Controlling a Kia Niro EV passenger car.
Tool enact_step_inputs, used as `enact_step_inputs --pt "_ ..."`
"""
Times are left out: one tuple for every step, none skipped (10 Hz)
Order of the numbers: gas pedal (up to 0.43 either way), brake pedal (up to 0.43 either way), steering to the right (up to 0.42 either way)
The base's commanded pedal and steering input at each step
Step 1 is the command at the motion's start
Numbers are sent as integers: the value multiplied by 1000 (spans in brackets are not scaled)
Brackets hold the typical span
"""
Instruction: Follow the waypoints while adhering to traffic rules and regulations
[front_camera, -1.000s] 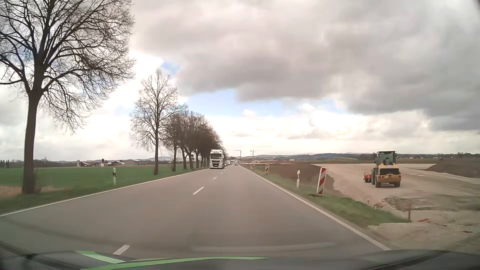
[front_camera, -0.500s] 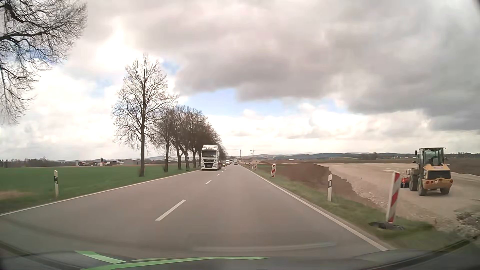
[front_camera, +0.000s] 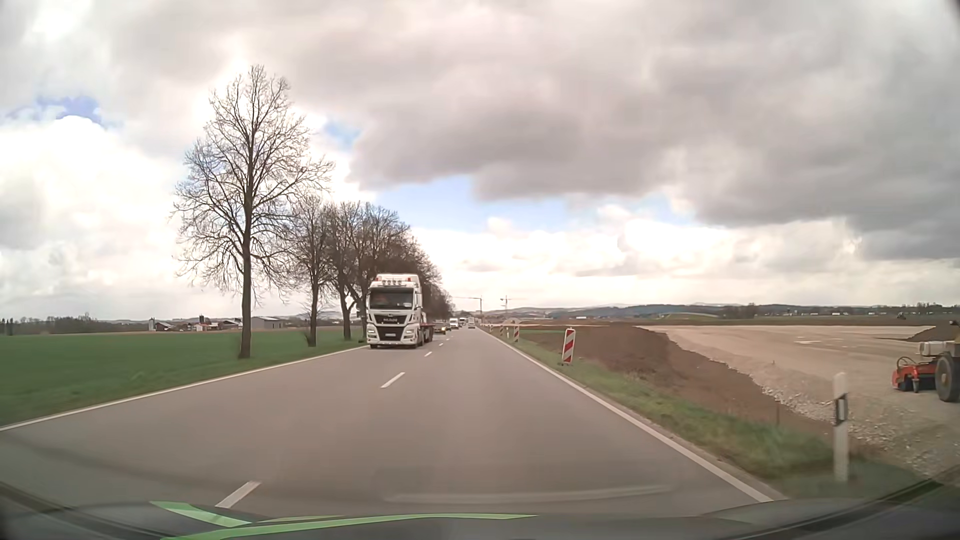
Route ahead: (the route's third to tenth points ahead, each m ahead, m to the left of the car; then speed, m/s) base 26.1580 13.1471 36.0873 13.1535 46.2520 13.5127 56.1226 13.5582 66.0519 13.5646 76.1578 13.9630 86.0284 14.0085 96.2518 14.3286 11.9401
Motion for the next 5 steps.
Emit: enact_step_inputs --pt "79 0 -3" --pt "79 0 -3" --pt "79 0 -3" --pt "79 0 -2" --pt "79 0 -3"
